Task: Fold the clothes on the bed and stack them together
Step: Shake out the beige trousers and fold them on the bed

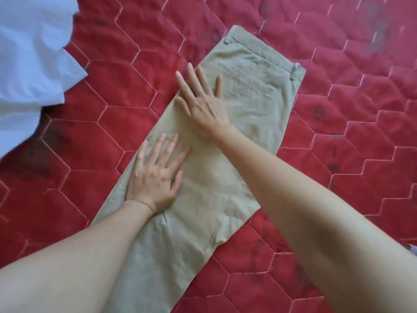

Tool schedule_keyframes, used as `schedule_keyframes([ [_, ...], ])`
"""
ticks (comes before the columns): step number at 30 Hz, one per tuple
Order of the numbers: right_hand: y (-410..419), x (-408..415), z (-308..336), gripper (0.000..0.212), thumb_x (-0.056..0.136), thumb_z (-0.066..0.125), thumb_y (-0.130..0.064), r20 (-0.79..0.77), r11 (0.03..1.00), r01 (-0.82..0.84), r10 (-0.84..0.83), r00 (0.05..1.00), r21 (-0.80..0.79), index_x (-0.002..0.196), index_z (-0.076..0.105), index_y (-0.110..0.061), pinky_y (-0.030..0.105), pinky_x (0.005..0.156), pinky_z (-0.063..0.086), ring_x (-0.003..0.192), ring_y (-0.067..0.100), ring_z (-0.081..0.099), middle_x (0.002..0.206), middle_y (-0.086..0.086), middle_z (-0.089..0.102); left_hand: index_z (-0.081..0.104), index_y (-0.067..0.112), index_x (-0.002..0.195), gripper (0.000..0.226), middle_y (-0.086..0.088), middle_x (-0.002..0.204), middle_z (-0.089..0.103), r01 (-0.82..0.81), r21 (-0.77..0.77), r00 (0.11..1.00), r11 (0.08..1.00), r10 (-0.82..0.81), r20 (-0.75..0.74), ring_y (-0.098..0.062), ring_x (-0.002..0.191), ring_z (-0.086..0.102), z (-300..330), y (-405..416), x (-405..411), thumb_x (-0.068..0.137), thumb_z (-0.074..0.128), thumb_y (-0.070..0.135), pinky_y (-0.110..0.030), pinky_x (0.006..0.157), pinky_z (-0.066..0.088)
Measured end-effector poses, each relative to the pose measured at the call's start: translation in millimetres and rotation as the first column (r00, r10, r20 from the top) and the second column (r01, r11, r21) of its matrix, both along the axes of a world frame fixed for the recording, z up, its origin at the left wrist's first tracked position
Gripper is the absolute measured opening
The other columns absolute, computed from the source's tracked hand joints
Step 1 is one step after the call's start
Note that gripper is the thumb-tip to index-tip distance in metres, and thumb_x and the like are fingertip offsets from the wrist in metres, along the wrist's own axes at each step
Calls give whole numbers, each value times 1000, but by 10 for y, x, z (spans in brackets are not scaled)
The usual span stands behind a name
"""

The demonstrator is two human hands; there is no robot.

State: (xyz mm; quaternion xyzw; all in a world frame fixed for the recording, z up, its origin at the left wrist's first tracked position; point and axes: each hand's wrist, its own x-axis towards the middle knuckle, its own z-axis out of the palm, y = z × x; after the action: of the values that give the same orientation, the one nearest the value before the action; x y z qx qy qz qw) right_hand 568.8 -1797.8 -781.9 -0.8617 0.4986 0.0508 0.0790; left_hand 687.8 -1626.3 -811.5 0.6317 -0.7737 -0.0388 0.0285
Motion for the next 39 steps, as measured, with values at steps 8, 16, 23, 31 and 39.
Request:
schedule_keyframes([
  [8,-198,-1192,-11,59,101,21,-48,-80,867,487,-496,865,-104,154,13,-24,53,119,-2,150,22,1,162,6,6,29,28,151,62,-3,160,21,-3,-7,1000,1000,3,-18,-26,148,18,-27,1,1,90,35,37,-55,117,16],
  [16,895,-188,71,56,102,23,-37,117,842,539,-533,838,-23,153,17,-14,51,117,-3,149,27,2,161,15,6,29,23,151,59,-6,158,25,3,37,999,999,-1,-41,-27,147,20,35,14,-6,93,28,38,-54,117,11],
  [23,2556,-392,-212,57,102,21,-40,28,744,666,-666,746,-43,154,16,-20,48,120,2,149,22,8,162,6,12,21,26,153,59,-5,161,16,67,108,998,992,-66,-8,-23,149,11,55,192,181,97,15,42,-47,119,0],
  [31,2975,-469,143,55,101,29,-32,-10,635,770,-772,636,-53,151,23,-10,53,117,1,149,28,5,161,14,11,23,18,153,60,-6,161,16,1,157,999,988,5,-38,-27,149,12,111,1548,858,96,23,38,-56,116,12],
  [39,3361,788,-91,55,102,24,-42,30,886,454,-459,888,96,154,12,-26,53,118,-4,150,22,0,163,6,5,23,18,153,60,-1,162,14,-16,193,999,981,22,-29,-25,148,13,158,2367,1223,95,22,38,-57,116,12],
])
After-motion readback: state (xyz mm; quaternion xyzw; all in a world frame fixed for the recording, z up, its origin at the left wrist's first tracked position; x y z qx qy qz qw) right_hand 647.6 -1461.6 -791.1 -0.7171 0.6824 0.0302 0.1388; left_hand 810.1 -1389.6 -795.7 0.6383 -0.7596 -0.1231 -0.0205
